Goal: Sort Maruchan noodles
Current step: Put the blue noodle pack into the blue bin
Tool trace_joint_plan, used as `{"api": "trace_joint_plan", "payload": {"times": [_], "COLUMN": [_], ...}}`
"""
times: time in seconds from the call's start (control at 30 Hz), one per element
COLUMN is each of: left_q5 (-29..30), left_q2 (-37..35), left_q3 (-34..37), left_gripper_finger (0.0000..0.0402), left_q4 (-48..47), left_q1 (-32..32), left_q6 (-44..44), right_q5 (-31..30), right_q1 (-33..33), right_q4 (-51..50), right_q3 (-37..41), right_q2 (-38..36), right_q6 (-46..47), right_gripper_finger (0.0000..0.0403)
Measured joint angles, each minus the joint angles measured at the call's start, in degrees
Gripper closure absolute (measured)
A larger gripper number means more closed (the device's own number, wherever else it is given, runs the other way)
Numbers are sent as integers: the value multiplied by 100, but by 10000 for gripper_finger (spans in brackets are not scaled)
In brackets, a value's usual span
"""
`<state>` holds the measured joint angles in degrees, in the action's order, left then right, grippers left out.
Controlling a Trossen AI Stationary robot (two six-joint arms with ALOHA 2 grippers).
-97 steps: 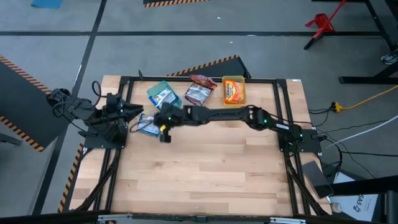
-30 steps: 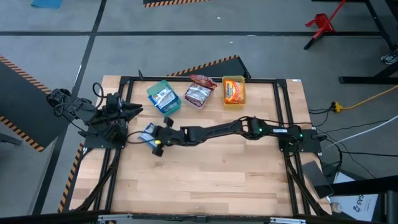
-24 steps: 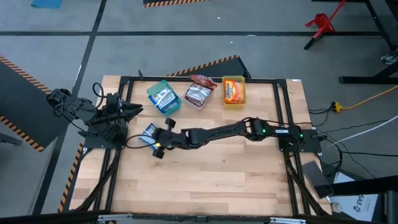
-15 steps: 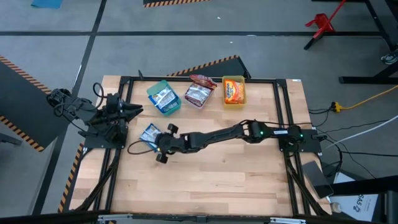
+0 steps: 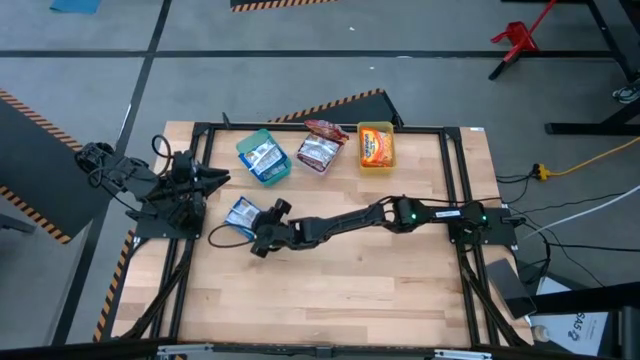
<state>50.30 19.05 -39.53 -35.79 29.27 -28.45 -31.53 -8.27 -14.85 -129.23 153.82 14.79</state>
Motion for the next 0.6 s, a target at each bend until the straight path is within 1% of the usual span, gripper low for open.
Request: {"api": "trace_joint_plan", "payload": {"times": [0.37, 0.6], "left_q5": [-3, -2], "left_q2": [0, 0], "left_q3": [0, 0], "left_gripper_finger": [319, 319], "left_q4": [-28, -42], "left_q1": [-1, 0], "left_q6": [2, 5], "right_q5": [105, 130], "right_q1": [4, 46], "right_q4": [3, -176], "right_q3": [9, 9], "right_q2": [-175, -175], "right_q6": [-177, -179], "right_gripper_finger": [162, 162]}}
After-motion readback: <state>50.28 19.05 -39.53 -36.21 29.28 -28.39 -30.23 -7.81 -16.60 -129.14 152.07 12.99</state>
